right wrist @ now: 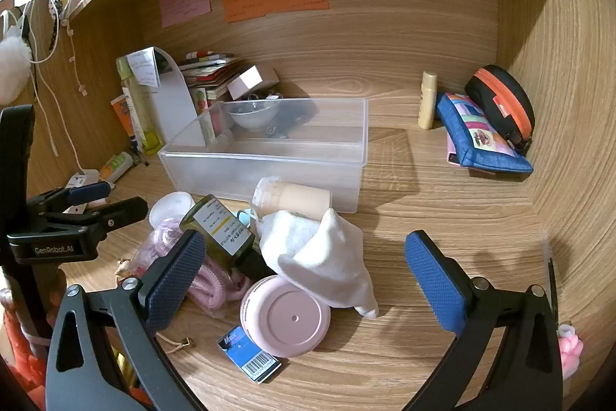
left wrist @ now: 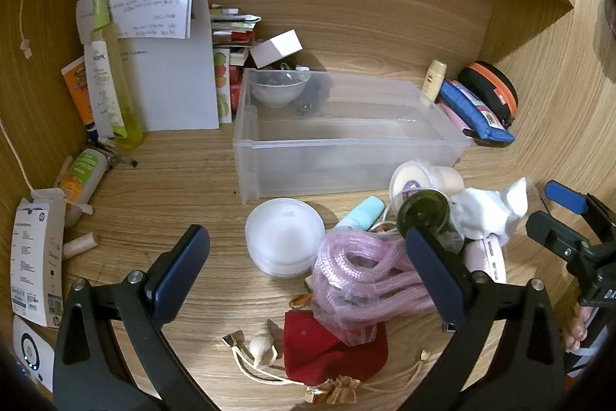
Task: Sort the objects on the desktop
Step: 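Grasp the white round lid with the left tool while the right tool grasps the pink round lid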
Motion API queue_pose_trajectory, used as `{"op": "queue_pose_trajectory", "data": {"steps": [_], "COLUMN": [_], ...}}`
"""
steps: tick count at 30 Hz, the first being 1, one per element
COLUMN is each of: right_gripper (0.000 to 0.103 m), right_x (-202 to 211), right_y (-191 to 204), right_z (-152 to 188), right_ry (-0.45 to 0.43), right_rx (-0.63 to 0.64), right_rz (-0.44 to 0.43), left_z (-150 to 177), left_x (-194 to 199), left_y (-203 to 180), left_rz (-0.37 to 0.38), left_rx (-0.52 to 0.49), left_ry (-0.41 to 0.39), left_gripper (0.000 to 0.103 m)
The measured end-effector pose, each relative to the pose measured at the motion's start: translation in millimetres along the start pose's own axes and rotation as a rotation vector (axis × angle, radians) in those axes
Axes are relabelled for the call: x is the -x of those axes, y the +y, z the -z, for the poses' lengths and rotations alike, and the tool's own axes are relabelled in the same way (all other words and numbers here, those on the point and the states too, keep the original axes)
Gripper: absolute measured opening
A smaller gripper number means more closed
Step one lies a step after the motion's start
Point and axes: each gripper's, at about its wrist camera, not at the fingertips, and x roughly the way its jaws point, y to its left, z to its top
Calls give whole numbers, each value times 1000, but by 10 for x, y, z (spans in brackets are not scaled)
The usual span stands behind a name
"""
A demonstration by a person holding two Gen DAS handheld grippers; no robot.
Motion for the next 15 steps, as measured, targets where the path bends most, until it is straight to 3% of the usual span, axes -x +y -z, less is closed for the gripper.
{"op": "queue_pose_trajectory", "data": {"steps": [9, 11, 15], "right_gripper": [103, 103, 103], "right_x": [22, 50, 81], "right_y": [-31, -21, -3], "right_z": [40, 58, 84], "right_ry": [0, -12, -25], "right_rx": [-5, 6, 27], "right_rz": [8, 17, 24], "left_z": [25, 43, 55], "left_x": [42, 92, 195], "left_y": [28, 77, 181], "left_rz": [45, 56, 0], "left_rx": [-3, -2, -23], "left_ry": [1, -31, -102], "left_gripper": [103, 103, 103]}}
